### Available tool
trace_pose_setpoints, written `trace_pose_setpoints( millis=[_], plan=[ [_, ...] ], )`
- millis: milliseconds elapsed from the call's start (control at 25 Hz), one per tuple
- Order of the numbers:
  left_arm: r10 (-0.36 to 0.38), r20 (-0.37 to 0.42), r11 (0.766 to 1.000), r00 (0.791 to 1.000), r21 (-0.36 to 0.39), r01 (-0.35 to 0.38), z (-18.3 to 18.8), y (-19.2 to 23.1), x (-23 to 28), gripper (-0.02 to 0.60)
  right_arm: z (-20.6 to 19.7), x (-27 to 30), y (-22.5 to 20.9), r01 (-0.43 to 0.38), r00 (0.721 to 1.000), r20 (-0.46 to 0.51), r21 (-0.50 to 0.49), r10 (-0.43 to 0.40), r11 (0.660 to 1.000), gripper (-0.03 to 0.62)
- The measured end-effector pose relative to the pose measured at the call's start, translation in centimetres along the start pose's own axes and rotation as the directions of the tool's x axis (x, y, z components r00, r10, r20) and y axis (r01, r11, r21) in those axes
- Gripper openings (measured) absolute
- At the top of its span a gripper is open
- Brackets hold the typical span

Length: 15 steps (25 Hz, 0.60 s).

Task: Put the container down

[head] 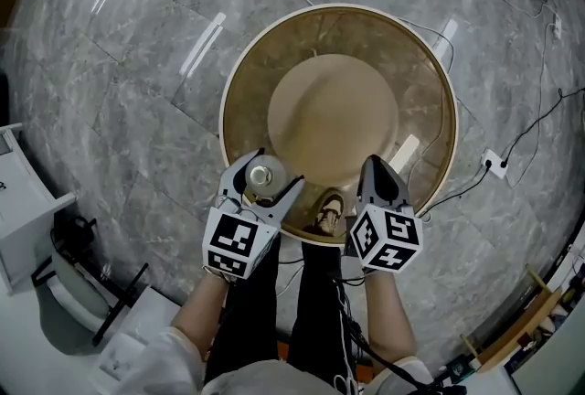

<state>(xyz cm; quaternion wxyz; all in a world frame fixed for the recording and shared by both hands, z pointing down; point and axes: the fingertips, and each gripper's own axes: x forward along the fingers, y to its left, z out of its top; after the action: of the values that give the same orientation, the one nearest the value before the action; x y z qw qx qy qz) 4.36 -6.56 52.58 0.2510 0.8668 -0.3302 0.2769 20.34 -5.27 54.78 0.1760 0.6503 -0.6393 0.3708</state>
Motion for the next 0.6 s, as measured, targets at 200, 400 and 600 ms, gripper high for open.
trace_pose_setpoints(
  millis=[200,400,600],
  plan=[
    [0.026,0.009,1.0,1.0,0.012,-0.026,0.0,2.3,2.2,0.336,0.2,2.6,-0.2,-0.01,1.0,-0.008,-0.01,0.01,1.0,0.023],
    [0.049,0.019,0.999,0.999,0.014,-0.049,0.0,5.0,4.3,0.336,0.4,5.3,0.3,-0.02,1.0,-0.015,0.0,0.02,1.0,0.023],
    [0.073,0.027,0.997,0.997,0.038,-0.074,0.1,7.1,6.1,0.336,0.8,7.1,1.2,-0.039,0.999,-0.02,-0.012,0.039,0.999,0.023]
  ],
)
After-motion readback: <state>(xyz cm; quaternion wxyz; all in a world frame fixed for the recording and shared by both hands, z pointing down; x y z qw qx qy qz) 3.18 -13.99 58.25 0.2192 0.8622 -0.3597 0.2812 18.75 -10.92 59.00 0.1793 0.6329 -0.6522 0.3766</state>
